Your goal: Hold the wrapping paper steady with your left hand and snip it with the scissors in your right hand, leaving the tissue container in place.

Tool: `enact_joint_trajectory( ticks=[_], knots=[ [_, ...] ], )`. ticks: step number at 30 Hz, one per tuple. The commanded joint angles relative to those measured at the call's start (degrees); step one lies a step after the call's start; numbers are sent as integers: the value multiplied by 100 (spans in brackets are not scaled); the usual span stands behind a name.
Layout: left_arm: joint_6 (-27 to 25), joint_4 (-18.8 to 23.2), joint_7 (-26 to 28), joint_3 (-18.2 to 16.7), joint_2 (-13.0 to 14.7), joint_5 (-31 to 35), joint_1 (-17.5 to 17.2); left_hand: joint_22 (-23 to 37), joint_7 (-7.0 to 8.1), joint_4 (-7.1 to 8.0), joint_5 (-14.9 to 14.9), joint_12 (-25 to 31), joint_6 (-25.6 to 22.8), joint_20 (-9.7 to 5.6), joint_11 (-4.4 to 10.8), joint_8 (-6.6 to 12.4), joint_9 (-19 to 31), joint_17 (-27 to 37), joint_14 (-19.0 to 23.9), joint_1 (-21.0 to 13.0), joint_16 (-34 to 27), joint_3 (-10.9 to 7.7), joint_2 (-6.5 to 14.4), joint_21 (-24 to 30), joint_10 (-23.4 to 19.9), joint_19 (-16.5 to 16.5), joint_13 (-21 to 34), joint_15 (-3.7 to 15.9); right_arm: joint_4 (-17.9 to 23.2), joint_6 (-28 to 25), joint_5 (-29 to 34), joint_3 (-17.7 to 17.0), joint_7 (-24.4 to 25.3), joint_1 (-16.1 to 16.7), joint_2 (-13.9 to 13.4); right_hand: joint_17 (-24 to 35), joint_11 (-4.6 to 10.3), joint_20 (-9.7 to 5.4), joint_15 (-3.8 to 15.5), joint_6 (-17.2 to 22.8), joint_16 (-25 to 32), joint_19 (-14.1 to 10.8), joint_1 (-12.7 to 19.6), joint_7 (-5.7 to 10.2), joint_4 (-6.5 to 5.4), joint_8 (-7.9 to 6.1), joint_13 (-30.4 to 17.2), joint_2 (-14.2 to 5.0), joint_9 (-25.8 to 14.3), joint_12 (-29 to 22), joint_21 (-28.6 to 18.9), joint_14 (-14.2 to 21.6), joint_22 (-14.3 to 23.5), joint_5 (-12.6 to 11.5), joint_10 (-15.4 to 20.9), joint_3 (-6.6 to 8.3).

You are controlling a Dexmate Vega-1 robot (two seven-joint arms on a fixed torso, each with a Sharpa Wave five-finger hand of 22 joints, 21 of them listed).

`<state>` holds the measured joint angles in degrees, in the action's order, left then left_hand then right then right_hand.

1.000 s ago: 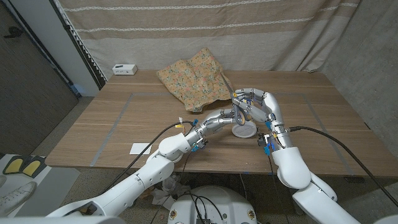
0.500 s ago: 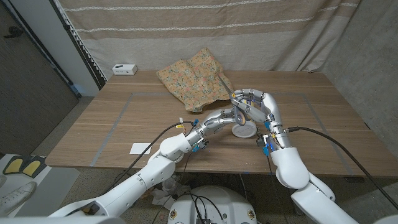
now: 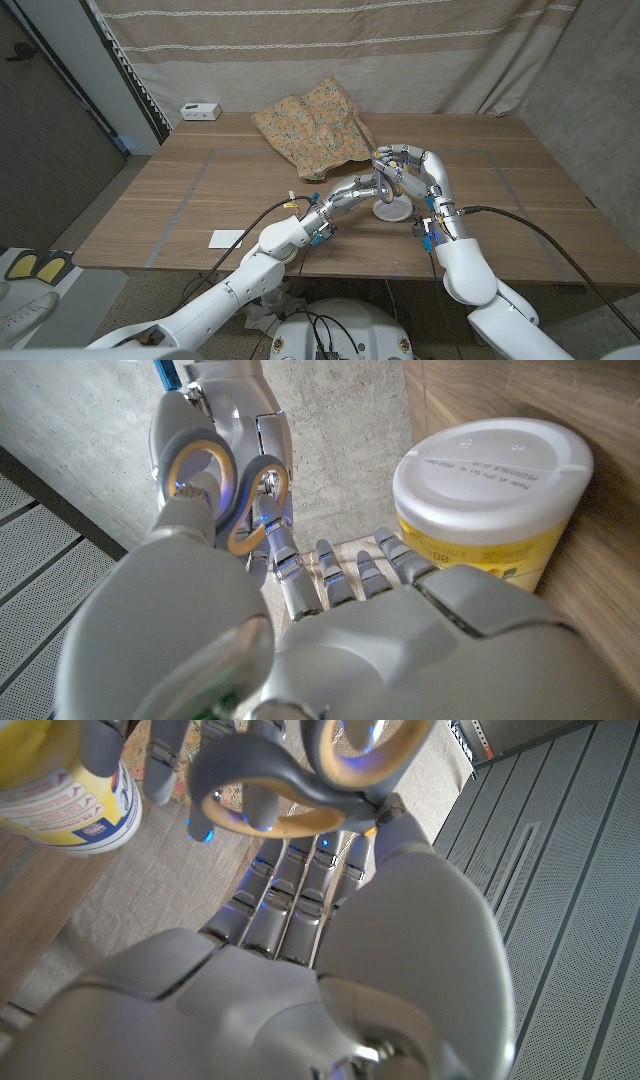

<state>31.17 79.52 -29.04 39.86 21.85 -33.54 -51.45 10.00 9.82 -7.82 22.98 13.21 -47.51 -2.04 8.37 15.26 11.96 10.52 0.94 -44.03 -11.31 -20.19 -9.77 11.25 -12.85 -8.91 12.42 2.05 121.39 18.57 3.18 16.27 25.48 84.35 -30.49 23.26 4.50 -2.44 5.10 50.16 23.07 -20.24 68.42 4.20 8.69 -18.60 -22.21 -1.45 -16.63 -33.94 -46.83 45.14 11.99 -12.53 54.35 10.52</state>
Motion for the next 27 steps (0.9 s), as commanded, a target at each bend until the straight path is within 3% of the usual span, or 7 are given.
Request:
enact_joint_trajectory(
  ticks=[1,8,15,20,27],
  knots=[
    [118,-286,-166,39,-275,-226,8,23,-91,23,47,62,-81,-193,8,13,-5,26,54,90,-29,72,19,26,-88,-52,8,270,-40,61,-38,17,84,6,86,38,443,-189,856,37,-30,77,635,39,0,-24,-25,-570,-33,-47,-33,71,-4,-30,471,26],
    [231,-508,-298,57,-461,-290,44,24,-107,29,61,68,-84,-202,13,0,-11,26,71,101,-31,100,22,32,-109,-70,8,293,-65,70,-50,17,133,17,131,52,449,-152,865,48,-30,124,664,75,12,-25,-37,-581,-34,-34,-45,66,-5,-40,443,36],
    [84,-289,-33,54,-387,-119,-10,23,-138,22,87,65,-149,-173,-20,5,-22,25,97,87,-34,134,28,44,-120,-111,4,295,-73,67,-28,9,161,23,145,62,472,-133,867,49,-34,174,680,83,16,-22,-40,-585,-34,-26,-53,55,-7,-44,438,40],
    [37,-116,238,45,-350,36,-77,21,-173,-11,174,97,-388,-189,140,44,-53,19,209,9,-55,199,49,64,-263,-203,-15,376,-80,81,-20,3,168,27,146,73,468,-119,864,58,-30,198,680,84,13,-27,-38,-585,-38,-28,-62,54,-8,-45,461,35],
    [-14,5,368,78,-304,139,-89,25,-268,-23,295,114,-752,-246,169,104,-88,14,333,-95,-66,262,121,71,-418,-281,-44,522,-81,85,-37,-6,165,27,149,80,481,-95,866,71,-36,236,690,80,14,-28,-25,-587,-36,-16,-73,48,-11,-47,471,38]
  ],
)
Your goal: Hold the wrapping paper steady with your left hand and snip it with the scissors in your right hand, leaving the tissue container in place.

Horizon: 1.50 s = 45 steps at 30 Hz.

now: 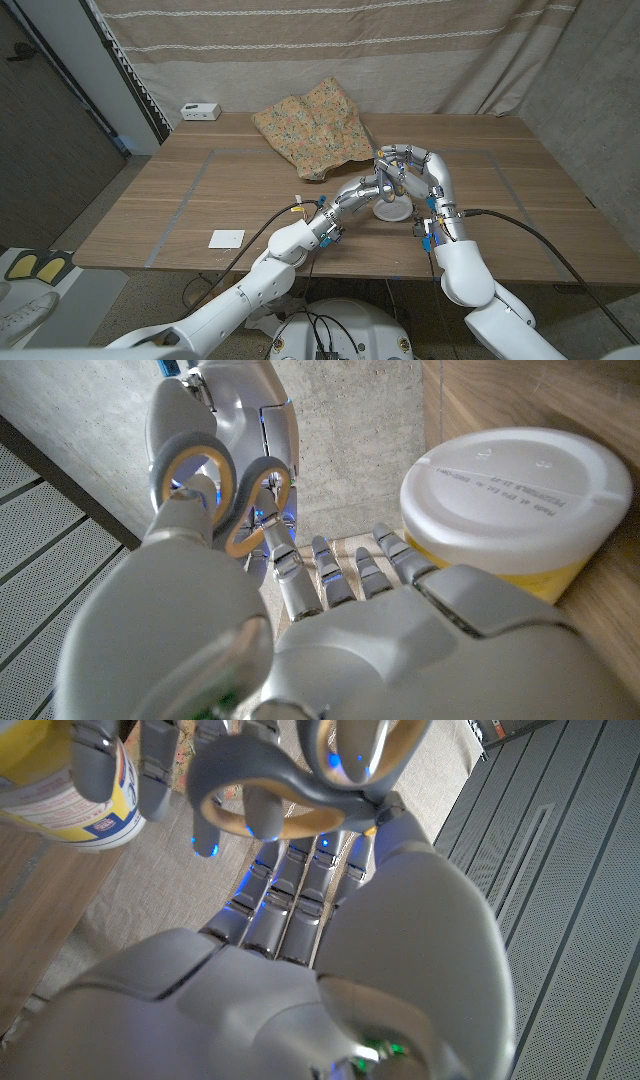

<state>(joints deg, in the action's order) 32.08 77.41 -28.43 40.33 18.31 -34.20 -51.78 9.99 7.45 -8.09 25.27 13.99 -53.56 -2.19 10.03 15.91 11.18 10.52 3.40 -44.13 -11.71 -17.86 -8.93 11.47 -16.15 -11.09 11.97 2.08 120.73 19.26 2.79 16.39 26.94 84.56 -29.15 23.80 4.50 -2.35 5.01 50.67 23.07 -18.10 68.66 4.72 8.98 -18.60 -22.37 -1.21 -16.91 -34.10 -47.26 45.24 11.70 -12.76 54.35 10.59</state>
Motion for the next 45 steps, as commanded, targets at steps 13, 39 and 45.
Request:
enact_joint_trajectory(
  ticks=[13,39,45],
  knots=[
    [-73,83,115,108,-66,33,11,30,85,22,156,-49,-47,-249,-58,-82,-32,17,56,-153,14,67,120,34,29,-61,-18,514,-44,9,-51,-2,-3,-2,24,35,488,-73,878,34,-45,73,666,36,-18,-31,12,-604,-10,15,-45,32,12,-23,499,27],
    [382,-406,-13,-62,-584,-401,-172,49,25,8,-5,-48,-1273,-488,105,263,75,42,266,-595,-6,95,432,55,-128,-147,-7,705,-107,46,-109,-29,56,21,61,54,538,-23,880,61,-48,168,659,64,-24,-42,33,-590,-15,49,-71,64,-2,-26,519,19],
    [487,-466,42,-103,-667,-424,-226,57,-50,-40,-412,-52,-1671,-548,126,557,278,49,345,-850,0,-48,617,74,-205,-217,3,760,-106,51,-131,-33,49,26,63,56,539,-15,882,57,-60,176,663,73,-21,-41,40,-588,-16,55,-80,63,-6,-28,530,26]
  ],
)
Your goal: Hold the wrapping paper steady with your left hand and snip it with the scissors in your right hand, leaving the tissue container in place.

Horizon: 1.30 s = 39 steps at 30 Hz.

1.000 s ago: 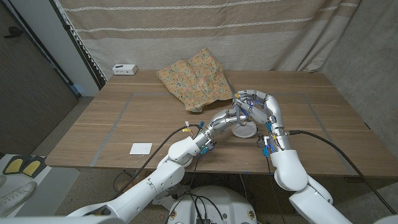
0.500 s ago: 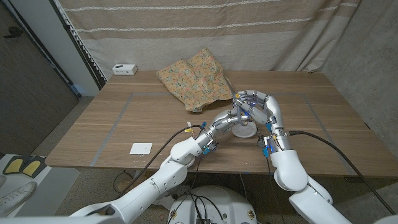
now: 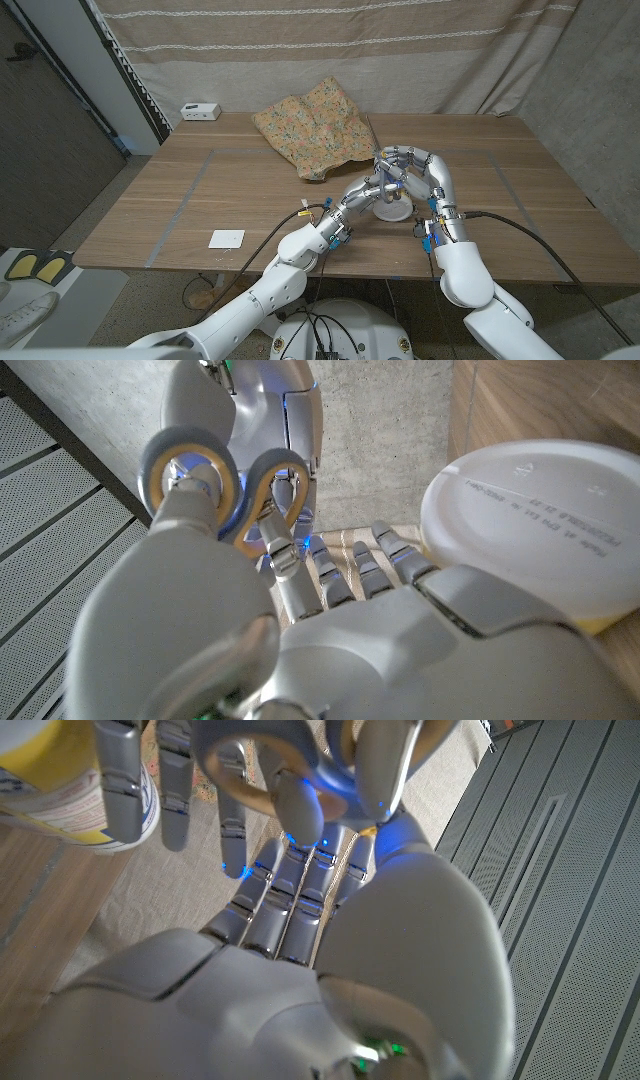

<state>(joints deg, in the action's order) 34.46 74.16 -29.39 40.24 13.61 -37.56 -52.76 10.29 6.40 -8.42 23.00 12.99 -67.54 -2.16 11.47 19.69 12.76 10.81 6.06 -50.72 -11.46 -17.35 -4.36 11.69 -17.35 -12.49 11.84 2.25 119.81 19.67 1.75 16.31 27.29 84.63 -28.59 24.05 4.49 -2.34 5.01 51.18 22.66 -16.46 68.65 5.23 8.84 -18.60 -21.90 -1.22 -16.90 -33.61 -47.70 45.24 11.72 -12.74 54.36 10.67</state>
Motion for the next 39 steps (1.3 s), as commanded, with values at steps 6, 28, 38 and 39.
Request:
enact_joint_trajectory(
  ticks=[6,28,38,39],
  knots=[
    [261,-89,285,-107,-199,-12,-173,36,1,-14,-463,28,-88,-544,-18,261,320,28,84,-283,-15,-166,236,50,-69,-74,33,731,-23,-14,-30,-11,12,7,14,39,547,-9,880,9,-27,27,658,23,-9,-40,-12,-582,-15,11,-47,71,-12,-29,532,20],
    [247,52,236,-55,-126,-14,-198,65,-323,385,-803,-9,1494,-453,-139,878,1949,66,-280,89,53,-246,1032,49,234,164,221,731,37,-25,-30,-40,-39,71,-67,32,561,36,857,-14,-119,81,602,26,-32,-31,-21,-580,-16,26,-73,17,-23,-20,551,43],
    [276,174,407,-84,-99,22,-301,58,-365,377,-746,-22,1638,-523,-41,1092,2314,22,-364,110,76,-218,1056,68,193,127,197,838,10,61,-87,-28,-86,60,-67,-9,587,72,837,-107,-233,174,525,37,-57,10,-31,-568,-13,24,-60,-58,-35,-1,576,65],
    [276,178,414,-82,-95,31,-301,58,-360,376,-743,-27,1642,-522,-43,1104,2333,20,-364,110,75,-217,1057,68,201,125,194,836,8,67,-87,-29,-90,60,-69,-21,590,72,827,-131,-259,179,504,30,-69,20,-34,-580,-13,24,-62,-76,-36,4,574,74]
  ],
)
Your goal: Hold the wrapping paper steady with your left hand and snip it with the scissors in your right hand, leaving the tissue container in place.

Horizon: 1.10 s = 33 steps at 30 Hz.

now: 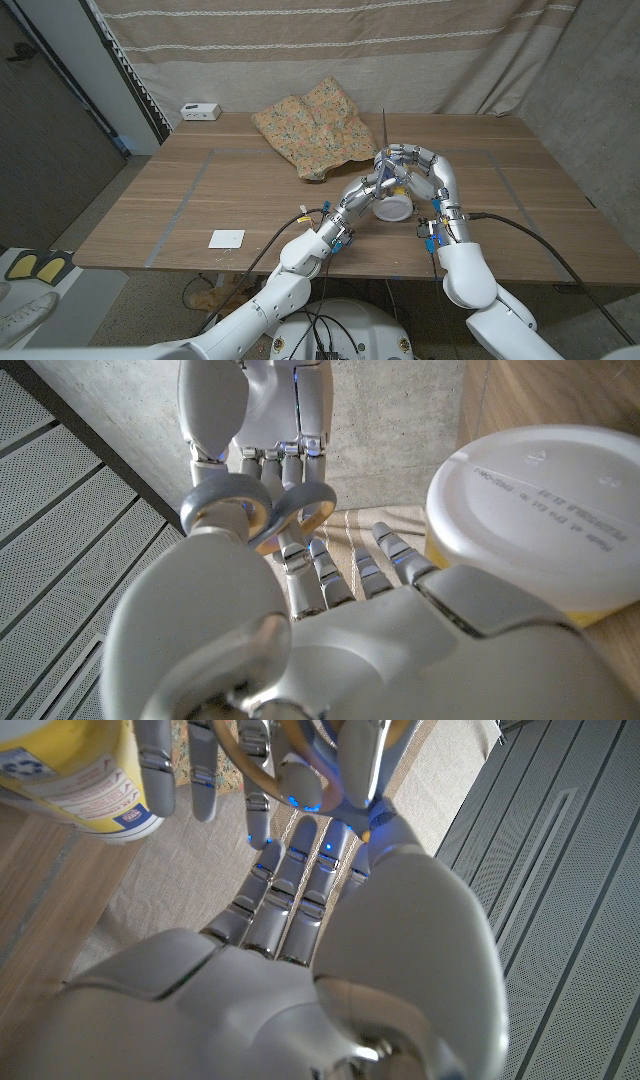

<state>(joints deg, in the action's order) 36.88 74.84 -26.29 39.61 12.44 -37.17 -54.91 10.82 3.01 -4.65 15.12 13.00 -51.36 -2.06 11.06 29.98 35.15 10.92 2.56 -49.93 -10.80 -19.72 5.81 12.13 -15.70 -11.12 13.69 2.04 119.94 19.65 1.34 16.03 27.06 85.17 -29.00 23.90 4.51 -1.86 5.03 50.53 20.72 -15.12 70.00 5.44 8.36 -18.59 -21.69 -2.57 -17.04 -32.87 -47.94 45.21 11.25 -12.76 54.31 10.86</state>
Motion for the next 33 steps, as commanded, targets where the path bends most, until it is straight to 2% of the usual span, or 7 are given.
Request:
enact_joint_trajectory(
  ticks=[1,9,13,20,27,30,33],
  knots=[
    [30,117,125,-19,26,9,-88,4,-26,-1,49,-31,34,-538,0,83,110,8,-15,32,8,21,41,25,40,-14,7,858,2,55,-42,-3,-76,7,-36,-12,586,38,821,-75,-79,54,357,8,-28,23,-57,-452,1,-51,-36,-83,10,9,583,60],
    [54,76,108,-27,-22,-64,-90,0,19,-21,94,-19,35,-547,37,247,334,-20,14,37,1,51,21,43,-51,-64,-30,982,-13,118,-120,-14,-138,18,-56,-72,626,136,777,-470,-294,207,141,63,-100,219,-136,-469,20,-32,-15,-313,-1,83,392,86],
    [75,45,76,-22,-37,-69,-70,0,34,-24,112,-23,42,-560,32,294,402,-26,25,43,0,65,10,51,-62,-86,-42,990,-28,151,-142,-27,-160,18,-64,-30,602,210,691,-718,-324,290,-228,54,-240,364,-214,-353,55,-2,1,-427,-6,132,159,-66],
    [85,-2,-1,-16,-46,-85,-17,1,43,-26,147,-38,59,-574,25,377,526,-34,33,55,4,91,-4,49,-62,-86,-66,979,-59,195,-219,-44,-221,14,-77,216,507,360,633,-1295,-364,480,-1334,-55,-621,644,-445,-93,115,136,74,-1058,-15,-75,-673,-604],
    [91,-22,-15,-24,-52,-96,-15,1,58,-27,172,-49,72,-579,25,433,612,-37,26,61,8,106,-6,47,-60,-84,-81,965,-178,335,-327,-76,-267,7,-69,271,121,556,362,-2229,-479,730,-2463,-210,-947,772,-351,157,226,853,271,-1813,-27,-537,-2125,-1187],
    [105,-22,-11,-29,-47,-84,-19,2,59,-28,181,-55,74,-579,29,454,642,-38,26,64,9,112,-9,47,-55,-85,-86,964,-217,380,-310,-87,-235,4,-36,234,14,728,208,-2531,-589,892,-2722,-267,-1015,783,-297,199,259,1078,384,-2148,-30,-665,-2549,-1326],
    [116,-19,-8,-35,-43,-75,-19,2,68,-30,194,-59,80,-580,18,481,683,-39,27,65,9,119,-11,46,-55,-83,-93,963,-224,380,-343,-95,-240,5,-19,212,-54,767,142,-2661,-645,951,-2766,-266,-1010,783,-270,205,275,1170,431,-2305,-31,-730,-2721,-1360]
  ],
)
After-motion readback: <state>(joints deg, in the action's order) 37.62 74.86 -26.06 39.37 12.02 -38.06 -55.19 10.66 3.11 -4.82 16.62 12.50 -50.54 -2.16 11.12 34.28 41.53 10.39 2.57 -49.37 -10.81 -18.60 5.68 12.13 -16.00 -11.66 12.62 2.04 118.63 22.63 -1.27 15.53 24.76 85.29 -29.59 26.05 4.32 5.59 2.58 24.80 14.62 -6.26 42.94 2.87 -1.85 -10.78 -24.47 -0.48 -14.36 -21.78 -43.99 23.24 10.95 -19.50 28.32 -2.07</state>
